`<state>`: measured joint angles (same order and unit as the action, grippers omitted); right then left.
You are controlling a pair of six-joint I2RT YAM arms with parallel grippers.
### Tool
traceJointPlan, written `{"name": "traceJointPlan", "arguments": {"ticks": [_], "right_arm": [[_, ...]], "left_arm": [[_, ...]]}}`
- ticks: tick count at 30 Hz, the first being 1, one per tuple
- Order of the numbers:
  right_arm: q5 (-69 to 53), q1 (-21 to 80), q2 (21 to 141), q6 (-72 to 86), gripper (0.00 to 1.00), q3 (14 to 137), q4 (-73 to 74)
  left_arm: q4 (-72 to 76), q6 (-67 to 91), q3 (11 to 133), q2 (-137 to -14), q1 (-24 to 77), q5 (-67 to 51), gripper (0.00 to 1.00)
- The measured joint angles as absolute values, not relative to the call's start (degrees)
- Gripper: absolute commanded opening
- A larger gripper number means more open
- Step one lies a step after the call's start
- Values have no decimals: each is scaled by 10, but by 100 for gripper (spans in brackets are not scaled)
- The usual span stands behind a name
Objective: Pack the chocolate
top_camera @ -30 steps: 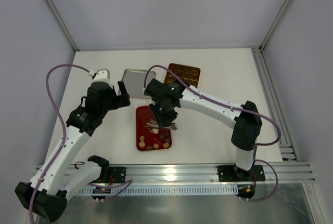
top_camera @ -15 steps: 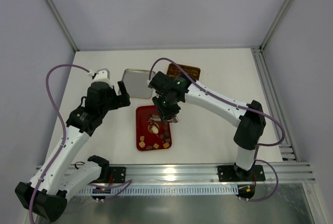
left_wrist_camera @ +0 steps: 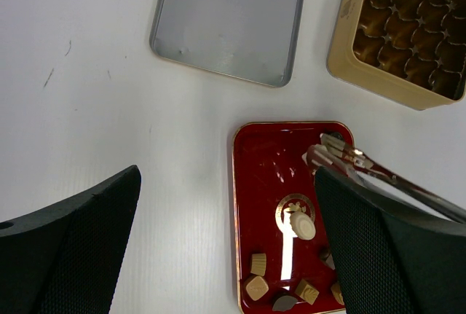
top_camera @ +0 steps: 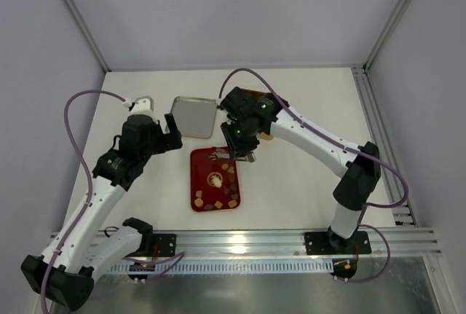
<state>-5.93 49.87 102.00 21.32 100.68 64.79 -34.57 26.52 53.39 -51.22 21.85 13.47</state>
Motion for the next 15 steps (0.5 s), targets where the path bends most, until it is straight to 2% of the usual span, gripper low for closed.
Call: {"name": "traceJointPlan", "arguments": {"ticks": [15], "right_arm": [[-57, 308, 997, 196, 32, 1054, 638]], "left_arm": [[-346, 265, 534, -513, 218, 133, 100]]}}
